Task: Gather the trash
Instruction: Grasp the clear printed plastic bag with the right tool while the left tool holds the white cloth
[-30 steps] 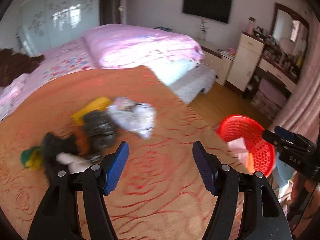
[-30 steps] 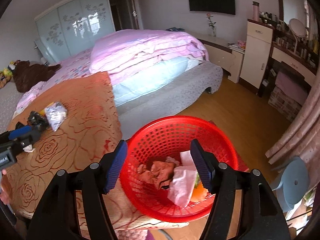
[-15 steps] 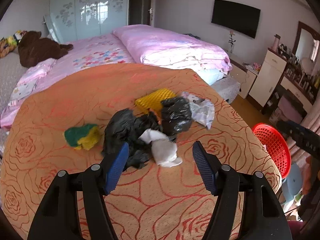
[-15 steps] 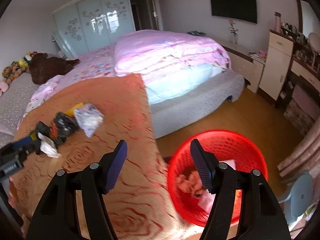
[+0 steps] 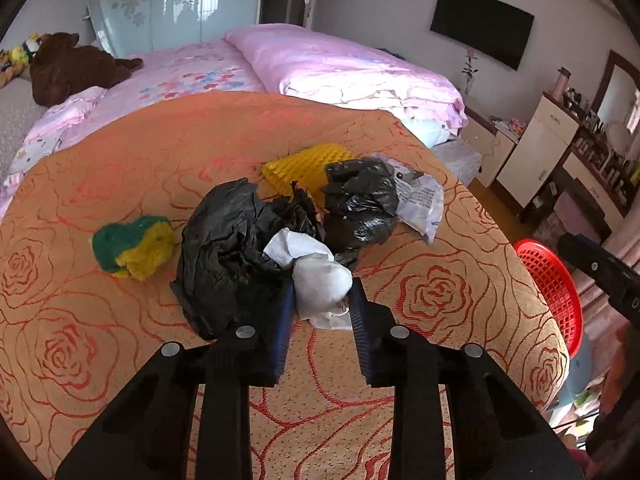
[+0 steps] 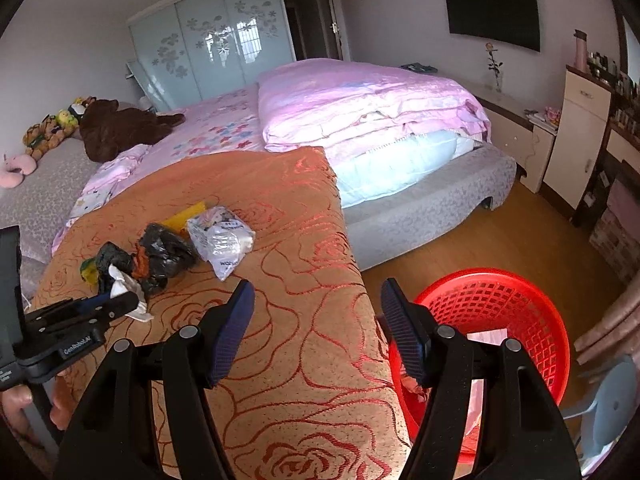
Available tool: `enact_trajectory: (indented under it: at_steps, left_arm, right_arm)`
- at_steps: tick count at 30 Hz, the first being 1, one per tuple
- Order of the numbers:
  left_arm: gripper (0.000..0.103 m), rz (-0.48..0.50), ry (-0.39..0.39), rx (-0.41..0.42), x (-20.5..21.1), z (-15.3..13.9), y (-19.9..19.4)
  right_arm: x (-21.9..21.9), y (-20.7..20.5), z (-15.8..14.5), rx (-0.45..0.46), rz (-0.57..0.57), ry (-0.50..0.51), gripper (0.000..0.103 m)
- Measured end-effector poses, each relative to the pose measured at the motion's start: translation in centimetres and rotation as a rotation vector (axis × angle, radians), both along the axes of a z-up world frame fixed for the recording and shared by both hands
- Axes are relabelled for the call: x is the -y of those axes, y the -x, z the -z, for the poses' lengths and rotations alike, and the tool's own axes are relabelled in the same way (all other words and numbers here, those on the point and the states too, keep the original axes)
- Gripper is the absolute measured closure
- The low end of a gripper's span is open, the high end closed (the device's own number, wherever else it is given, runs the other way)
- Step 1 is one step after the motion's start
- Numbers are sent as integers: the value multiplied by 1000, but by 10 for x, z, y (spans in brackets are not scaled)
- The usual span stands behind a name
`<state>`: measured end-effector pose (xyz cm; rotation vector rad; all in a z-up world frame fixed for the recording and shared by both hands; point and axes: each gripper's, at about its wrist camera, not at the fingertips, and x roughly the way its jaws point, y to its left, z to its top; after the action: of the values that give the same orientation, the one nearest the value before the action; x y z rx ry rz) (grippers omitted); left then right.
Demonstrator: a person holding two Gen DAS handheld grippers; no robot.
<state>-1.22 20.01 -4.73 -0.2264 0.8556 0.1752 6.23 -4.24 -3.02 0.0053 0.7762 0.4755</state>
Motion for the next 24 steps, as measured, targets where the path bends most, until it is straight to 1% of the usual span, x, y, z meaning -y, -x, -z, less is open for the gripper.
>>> enact_trajectory:
  at_steps: [8,13,21,24]
  left_arm:
    - [78,-12,18,62,-3,-17,16]
    - [78,-25,23,99,-3,-29,25]
    - [78,-33,-5,154,-5,-45,33]
    - [78,-36,-9,163,-7,-48,35]
  right_arm:
    - [-9,5,3,1,-43,12,39]
    - [-21,3,3,9,-81,44,39]
    - [-56,-22,5,42,-159,113,39]
    - [-74,-32,10,32,-209,119,39]
